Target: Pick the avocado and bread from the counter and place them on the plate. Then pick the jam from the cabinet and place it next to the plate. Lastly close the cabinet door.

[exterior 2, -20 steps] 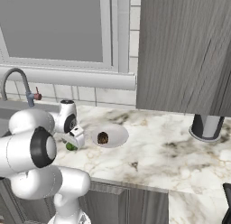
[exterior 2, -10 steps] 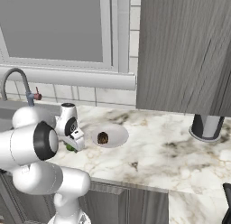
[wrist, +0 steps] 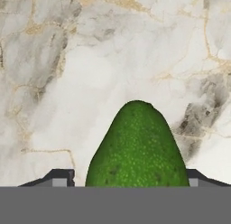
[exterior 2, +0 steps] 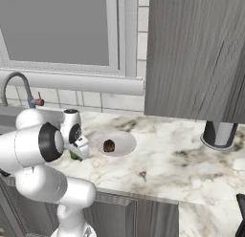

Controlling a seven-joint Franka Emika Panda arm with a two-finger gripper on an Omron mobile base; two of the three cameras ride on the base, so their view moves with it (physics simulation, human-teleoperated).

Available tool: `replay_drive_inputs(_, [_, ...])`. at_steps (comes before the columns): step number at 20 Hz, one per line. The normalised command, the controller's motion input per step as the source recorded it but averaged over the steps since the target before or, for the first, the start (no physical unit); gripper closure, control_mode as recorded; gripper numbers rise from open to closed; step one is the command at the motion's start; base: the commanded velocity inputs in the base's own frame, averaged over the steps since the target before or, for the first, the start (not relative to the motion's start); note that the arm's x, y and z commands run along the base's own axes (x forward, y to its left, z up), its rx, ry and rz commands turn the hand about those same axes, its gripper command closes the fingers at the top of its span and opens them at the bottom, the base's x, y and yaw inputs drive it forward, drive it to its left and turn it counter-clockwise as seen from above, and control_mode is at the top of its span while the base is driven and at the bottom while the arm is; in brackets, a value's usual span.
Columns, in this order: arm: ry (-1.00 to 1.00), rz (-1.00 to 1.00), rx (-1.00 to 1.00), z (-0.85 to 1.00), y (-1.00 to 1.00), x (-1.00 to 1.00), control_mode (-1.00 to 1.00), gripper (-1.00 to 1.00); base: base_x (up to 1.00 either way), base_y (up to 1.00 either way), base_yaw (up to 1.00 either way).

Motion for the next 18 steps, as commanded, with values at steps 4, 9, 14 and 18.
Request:
replay_drive_inputs(4, [-0.02, -0.01, -0.07, -0.40, -0.17, 0.00, -1.00, 1.00, 0.00, 0.00, 0.00])
replay_drive_inputs(9, [-0.11, 0.00, -0.01, 0.00, -0.06, -0.07, -1.00, 1.00, 0.00, 0.00, 0.00])
replay_drive_inputs(14, [-0.16, 0.00, 0.06, 0.65, -0.17, -0.20, -1.00, 1.00, 0.00, 0.00, 0.00])
replay_drive_inputs(18, [-0.04, 0.00, 0.04, 0.65, -0.38, -0.07, -1.00, 1.00, 0.00, 0.00, 0.00])
